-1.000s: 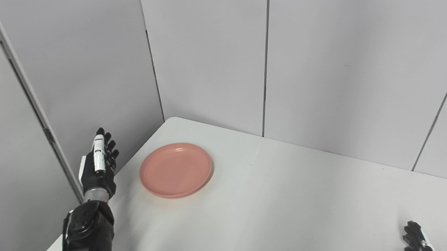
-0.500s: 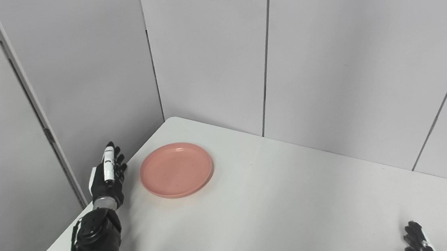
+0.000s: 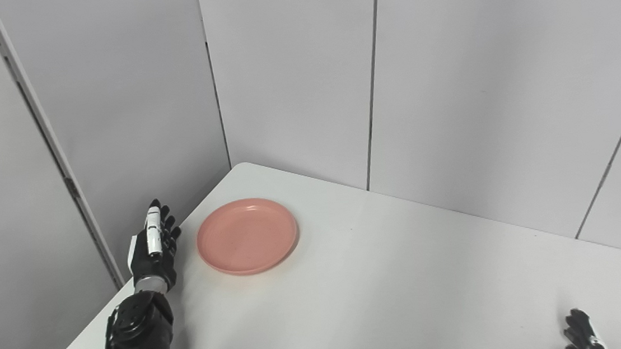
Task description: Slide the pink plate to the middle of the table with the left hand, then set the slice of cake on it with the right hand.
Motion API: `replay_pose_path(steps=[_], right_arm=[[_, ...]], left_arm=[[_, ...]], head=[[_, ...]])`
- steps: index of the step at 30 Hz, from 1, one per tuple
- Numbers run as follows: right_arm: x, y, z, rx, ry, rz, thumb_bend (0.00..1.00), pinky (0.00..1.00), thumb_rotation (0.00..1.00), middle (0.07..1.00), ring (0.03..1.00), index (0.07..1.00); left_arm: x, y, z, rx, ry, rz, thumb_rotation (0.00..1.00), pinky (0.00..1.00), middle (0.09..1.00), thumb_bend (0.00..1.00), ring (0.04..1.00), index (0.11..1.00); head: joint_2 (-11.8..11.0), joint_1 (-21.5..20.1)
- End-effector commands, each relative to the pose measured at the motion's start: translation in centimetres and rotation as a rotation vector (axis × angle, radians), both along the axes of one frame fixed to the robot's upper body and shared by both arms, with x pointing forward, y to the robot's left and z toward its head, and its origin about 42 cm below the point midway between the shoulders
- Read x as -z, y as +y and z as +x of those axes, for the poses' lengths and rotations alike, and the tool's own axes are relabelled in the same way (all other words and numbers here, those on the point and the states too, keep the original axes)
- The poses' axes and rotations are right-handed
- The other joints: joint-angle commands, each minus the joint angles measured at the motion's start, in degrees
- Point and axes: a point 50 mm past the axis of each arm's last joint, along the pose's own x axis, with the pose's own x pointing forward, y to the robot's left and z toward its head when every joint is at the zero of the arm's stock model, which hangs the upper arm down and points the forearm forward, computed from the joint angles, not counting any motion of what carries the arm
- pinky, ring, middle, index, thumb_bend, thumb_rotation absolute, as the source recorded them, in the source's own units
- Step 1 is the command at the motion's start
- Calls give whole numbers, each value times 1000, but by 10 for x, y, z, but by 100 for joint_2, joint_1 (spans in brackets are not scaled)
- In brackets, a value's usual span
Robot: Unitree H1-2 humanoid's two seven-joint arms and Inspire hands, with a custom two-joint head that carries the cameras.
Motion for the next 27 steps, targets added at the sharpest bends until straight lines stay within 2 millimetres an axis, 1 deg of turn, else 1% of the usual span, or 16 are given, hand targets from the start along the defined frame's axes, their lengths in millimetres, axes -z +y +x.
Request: replay_pose_path(steps=[1, 8, 11, 14, 17, 20, 23, 27], right_arm=[[22, -14, -13, 39, 121, -36, 346, 1000, 1000, 1000, 1000, 1000], [21, -13, -13, 36, 113, -46, 366, 1000, 1000, 1000, 1000, 1000], [20, -10, -13, 45, 140, -14, 347, 1000, 1000, 1000, 1000, 1000], [17, -7, -14, 47, 136, -3, 289, 1000, 1000, 1000, 1000, 1000], [15, -6, -15, 41, 137, 4, 290, 1000, 1000, 1000, 1000, 1000], [13, -5, -17, 34, 137, 14, 303, 1000, 1000, 1000, 1000, 1000], [11, -4, -18, 36, 137, 24, 284, 1000, 1000, 1000, 1000, 1000], [10, -3, -20, 32, 127, 13, 289, 1000, 1000, 1000, 1000, 1000]], left_arm=[[-12, -4, 12, 36, -22, 32, 1000, 992, 1000, 322, 999, 995], [-6, -17, 19, 87, -12, 26, 1000, 999, 1000, 336, 1000, 1000], [-2, -29, 25, 115, 9, 13, 1000, 984, 1000, 344, 995, 996], [1, -43, 31, 147, 30, 40, 1000, 999, 1000, 349, 999, 987], [2, -53, 34, 163, 50, 73, 1000, 998, 999, 353, 993, 983], [2, -64, 36, 190, 58, 95, 1000, 1000, 1000, 354, 1000, 998], [4, -72, 39, 212, 72, 96, 1000, 1000, 1000, 328, 1000, 1000], [8, -83, 39, 249, 107, 127, 1000, 996, 1000, 365, 991, 999]], head=[[11, -12], [58, -99], [90, -140], [124, -184], [148, -217], [193, -279], [217, -310], [266, -360]])
